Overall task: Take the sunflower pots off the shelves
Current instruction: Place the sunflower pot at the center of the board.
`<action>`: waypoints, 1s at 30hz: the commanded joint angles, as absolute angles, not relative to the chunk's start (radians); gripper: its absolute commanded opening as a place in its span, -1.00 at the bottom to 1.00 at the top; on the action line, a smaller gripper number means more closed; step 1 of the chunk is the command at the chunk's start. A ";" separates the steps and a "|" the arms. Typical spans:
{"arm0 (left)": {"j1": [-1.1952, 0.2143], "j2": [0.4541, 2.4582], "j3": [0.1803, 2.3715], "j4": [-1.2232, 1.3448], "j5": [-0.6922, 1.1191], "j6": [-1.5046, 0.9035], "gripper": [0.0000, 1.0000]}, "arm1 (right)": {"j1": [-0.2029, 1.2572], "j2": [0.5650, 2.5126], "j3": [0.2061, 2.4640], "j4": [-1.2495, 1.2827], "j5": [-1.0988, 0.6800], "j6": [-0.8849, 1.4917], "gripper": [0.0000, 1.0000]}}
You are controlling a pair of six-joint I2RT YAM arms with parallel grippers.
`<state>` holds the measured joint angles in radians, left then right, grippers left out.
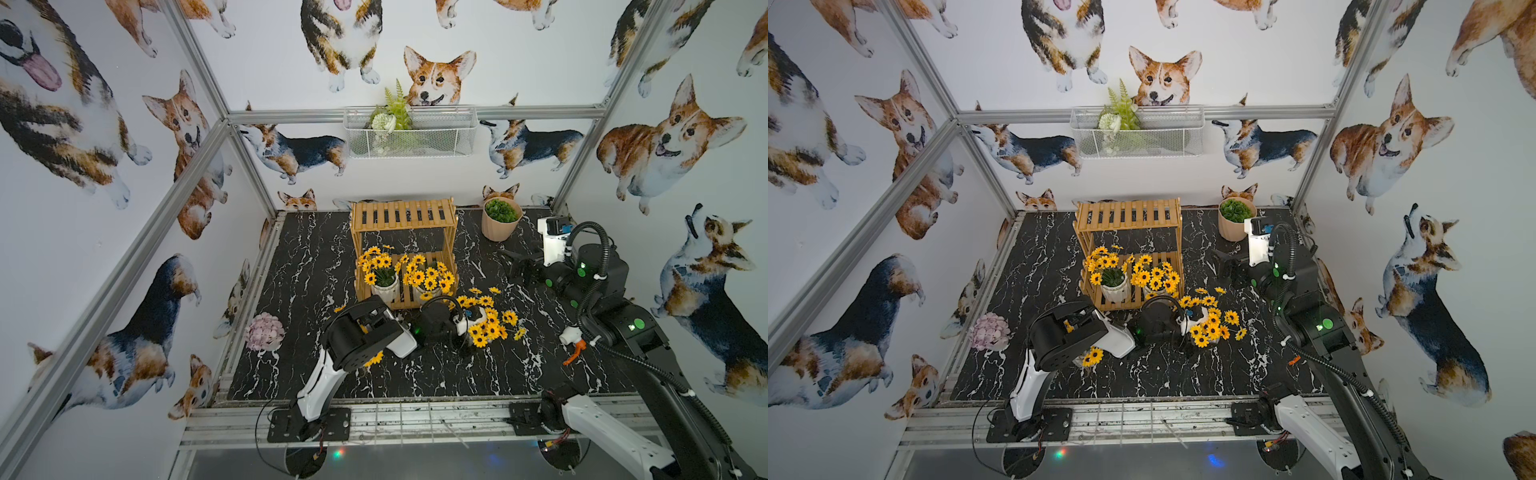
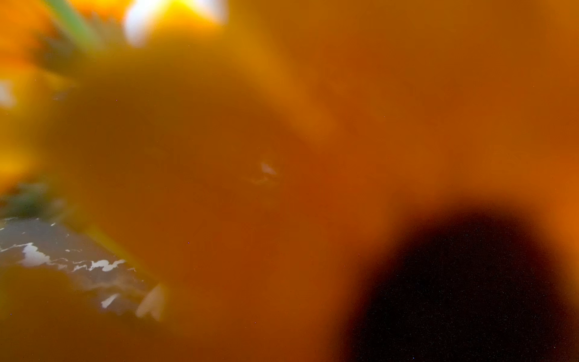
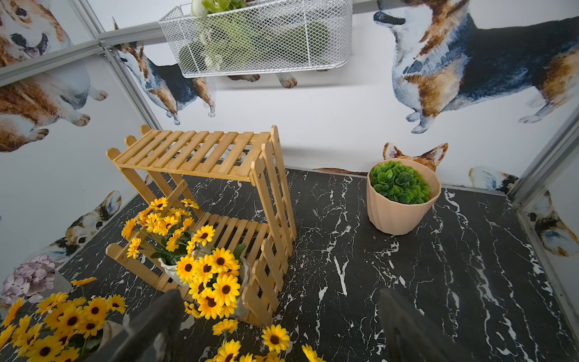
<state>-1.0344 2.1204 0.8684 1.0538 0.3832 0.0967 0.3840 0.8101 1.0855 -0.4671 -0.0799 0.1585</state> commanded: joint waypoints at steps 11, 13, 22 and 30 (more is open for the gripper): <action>-1.029 2.080 0.820 1.091 0.361 0.132 1.00 | 0.383 0.816 1.089 -0.446 -0.075 0.139 0.99; -1.028 2.067 0.810 1.091 0.355 0.138 1.00 | 0.383 0.816 1.087 -0.446 -0.073 0.137 0.99; -1.026 2.001 0.741 1.091 0.342 0.162 1.00 | 0.383 0.819 1.086 -0.443 -0.077 0.134 0.99; -1.026 1.910 0.680 1.075 0.326 0.186 1.00 | 0.383 0.821 1.084 -0.439 -0.084 0.131 0.99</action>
<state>-1.0275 1.9400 0.6910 1.0565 0.3355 0.1490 0.3840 0.8204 1.0813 -0.4644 -0.0792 0.1513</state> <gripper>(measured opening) 0.999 0.996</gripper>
